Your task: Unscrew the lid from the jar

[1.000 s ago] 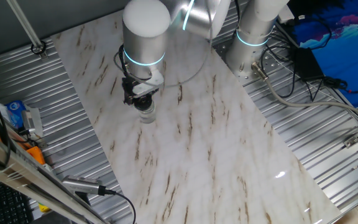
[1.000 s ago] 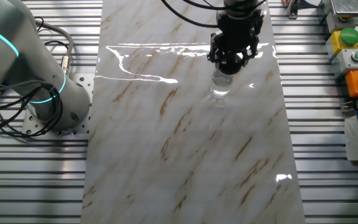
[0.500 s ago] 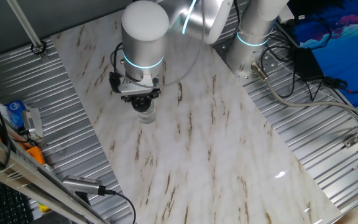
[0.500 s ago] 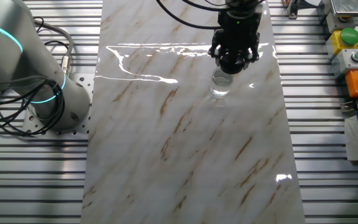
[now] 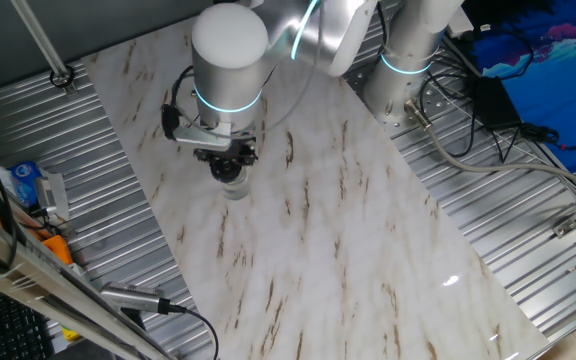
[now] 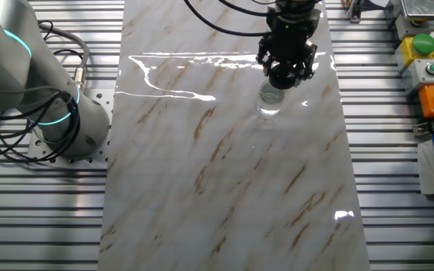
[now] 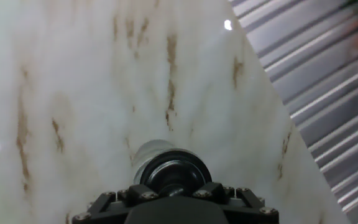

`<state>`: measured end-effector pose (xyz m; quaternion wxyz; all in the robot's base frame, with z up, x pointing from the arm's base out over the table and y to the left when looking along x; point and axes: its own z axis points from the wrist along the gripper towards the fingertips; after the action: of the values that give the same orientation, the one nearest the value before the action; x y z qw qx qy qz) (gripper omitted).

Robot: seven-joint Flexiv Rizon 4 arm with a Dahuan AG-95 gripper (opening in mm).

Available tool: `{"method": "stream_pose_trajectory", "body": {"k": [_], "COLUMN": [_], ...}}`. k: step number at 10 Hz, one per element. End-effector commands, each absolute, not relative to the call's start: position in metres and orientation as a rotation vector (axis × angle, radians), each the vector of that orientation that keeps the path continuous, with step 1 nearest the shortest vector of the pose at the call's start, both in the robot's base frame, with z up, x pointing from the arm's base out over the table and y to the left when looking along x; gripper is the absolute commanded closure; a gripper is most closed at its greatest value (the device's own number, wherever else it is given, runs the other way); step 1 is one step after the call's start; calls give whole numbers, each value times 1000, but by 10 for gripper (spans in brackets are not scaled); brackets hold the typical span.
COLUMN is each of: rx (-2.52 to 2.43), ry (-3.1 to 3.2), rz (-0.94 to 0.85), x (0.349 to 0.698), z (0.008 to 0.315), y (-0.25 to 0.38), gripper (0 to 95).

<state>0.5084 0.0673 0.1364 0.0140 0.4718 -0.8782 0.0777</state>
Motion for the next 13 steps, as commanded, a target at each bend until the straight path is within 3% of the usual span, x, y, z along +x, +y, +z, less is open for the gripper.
{"method": "stream_pose_trajectory", "body": {"k": [1, 13], "rx": [1306, 907], "ry": [-2833, -2942], "rz": [215, 121], "x": [508, 505], "z": [136, 131], "y": [68, 70], "gripper": [950, 950]}}
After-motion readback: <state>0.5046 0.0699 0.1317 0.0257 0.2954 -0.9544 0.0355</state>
